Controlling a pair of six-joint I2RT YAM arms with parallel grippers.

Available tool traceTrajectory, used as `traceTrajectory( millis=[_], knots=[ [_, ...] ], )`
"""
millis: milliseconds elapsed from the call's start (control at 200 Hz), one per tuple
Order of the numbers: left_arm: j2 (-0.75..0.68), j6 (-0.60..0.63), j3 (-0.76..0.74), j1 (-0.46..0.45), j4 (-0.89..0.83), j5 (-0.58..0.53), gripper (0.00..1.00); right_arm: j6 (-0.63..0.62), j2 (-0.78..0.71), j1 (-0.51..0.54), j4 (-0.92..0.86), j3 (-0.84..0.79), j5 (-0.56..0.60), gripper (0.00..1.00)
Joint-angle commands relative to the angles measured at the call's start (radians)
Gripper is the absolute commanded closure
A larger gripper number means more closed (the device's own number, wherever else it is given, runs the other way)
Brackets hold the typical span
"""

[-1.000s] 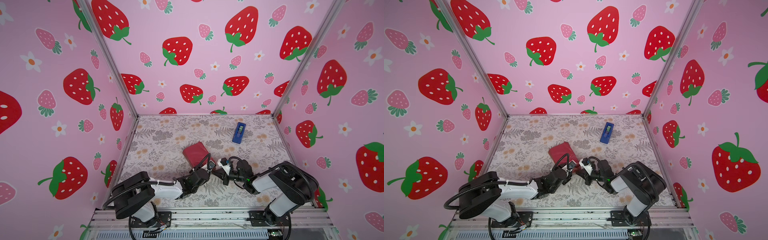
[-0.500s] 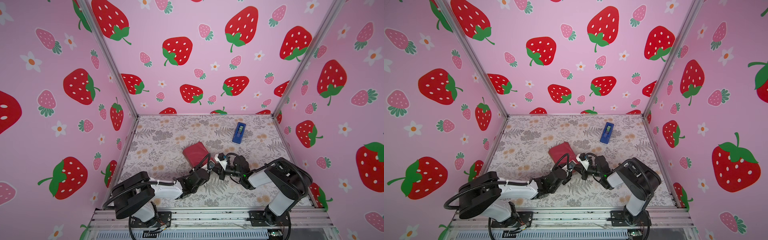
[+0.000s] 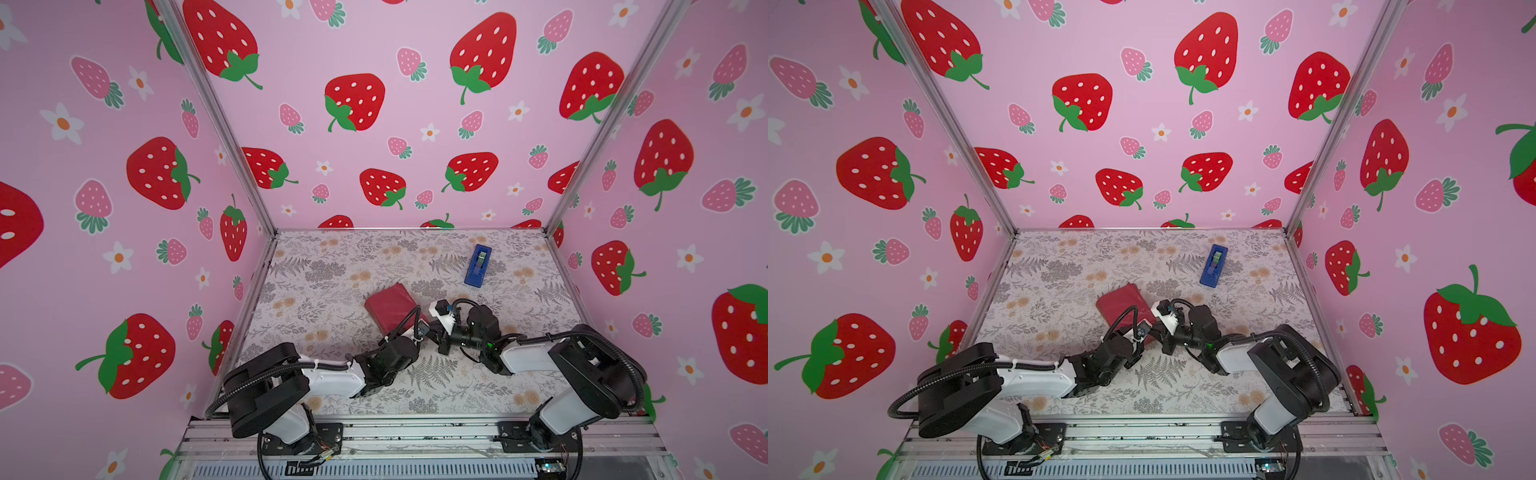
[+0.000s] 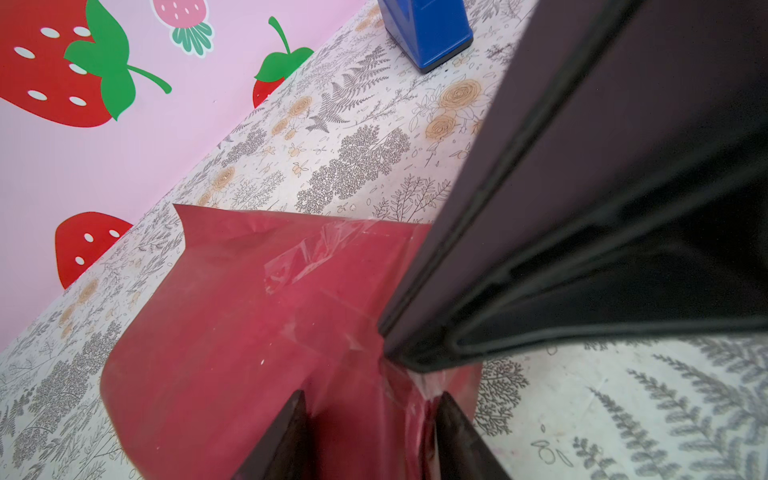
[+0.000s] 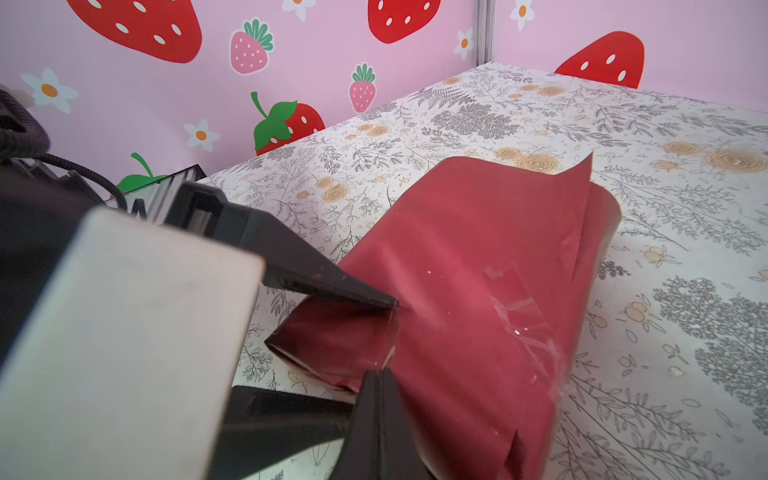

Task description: Wrap the gift box in paper

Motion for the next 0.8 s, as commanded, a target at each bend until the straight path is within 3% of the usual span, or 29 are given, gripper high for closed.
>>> traceTrajectory(
  millis=[0, 285, 560, 795],
  knots=[
    [0.041, -0.033, -0.026, 0.015, -0.175, 0.041, 0.50, -0.028, -0.016, 0.005, -0.111, 0.045, 0.020, 1.00],
    [0.038, -0.033, -0.029, 0.014, -0.172, 0.041, 0.50, -0.043, 0.041, 0.004, -0.275, 0.116, 0.081, 1.00],
    [0.033, -0.033, -0.032, 0.015, -0.169, 0.043, 0.50, 0.015, -0.063, -0.007, -0.353, 0.125, 0.166, 1.00],
    [0.037, -0.035, -0.029, 0.015, -0.172, 0.041, 0.50, 0.235, -0.115, -0.055, -0.548, 0.230, 0.161, 1.00]
  ],
)
